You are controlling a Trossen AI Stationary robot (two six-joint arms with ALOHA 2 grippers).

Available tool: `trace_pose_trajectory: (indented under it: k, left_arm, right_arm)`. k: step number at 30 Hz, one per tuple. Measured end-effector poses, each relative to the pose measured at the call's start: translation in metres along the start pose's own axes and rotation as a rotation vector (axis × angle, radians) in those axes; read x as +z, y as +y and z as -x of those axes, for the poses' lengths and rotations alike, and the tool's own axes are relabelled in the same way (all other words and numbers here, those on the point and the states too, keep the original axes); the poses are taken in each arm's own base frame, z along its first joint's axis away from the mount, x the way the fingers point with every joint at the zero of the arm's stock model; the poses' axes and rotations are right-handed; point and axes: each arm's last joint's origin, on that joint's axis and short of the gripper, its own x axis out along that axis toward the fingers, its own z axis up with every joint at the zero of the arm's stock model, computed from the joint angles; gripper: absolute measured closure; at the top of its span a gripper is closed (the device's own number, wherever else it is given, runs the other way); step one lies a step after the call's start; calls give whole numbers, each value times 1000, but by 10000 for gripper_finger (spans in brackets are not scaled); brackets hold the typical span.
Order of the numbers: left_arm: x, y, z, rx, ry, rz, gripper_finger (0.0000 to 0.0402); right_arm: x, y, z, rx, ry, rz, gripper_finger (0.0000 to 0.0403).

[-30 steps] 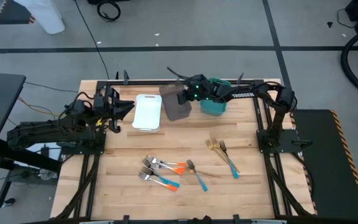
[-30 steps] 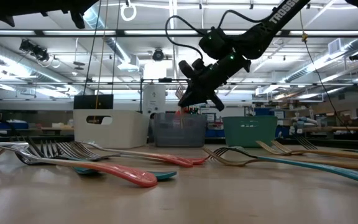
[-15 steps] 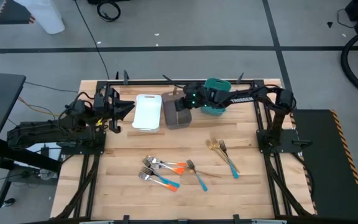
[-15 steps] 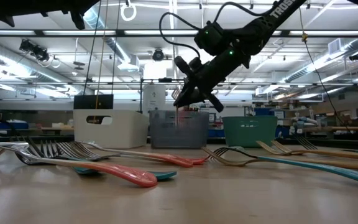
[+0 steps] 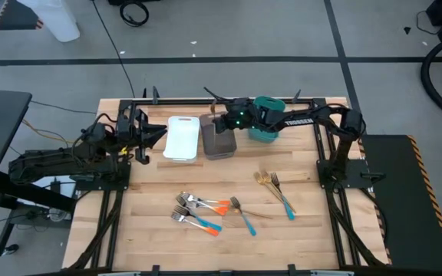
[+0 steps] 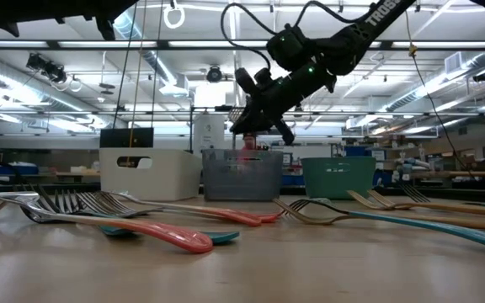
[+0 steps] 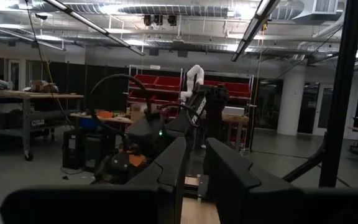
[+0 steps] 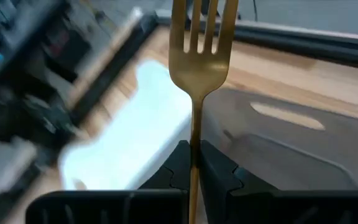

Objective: Sort silverware by color (type)
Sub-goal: Put the gold fork into the black bin

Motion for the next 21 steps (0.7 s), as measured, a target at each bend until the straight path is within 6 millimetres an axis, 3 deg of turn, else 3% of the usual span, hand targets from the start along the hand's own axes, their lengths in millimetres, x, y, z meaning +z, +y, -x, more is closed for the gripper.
trace_pose_trajectory:
  k: [6, 11, 21]
  left_arm:
    - [1, 0, 0, -1, -8, -1, 331]
    - [1, 0, 0, -1, -9, 0, 331]
    - [2, 0, 0, -1, -19, -1, 331]
  right_arm:
    - [9, 23, 6, -106, 95, 205, 381]
    - [18, 32, 13, -193, 172, 250, 381]
    - [3, 33, 18, -277, 266, 262, 382]
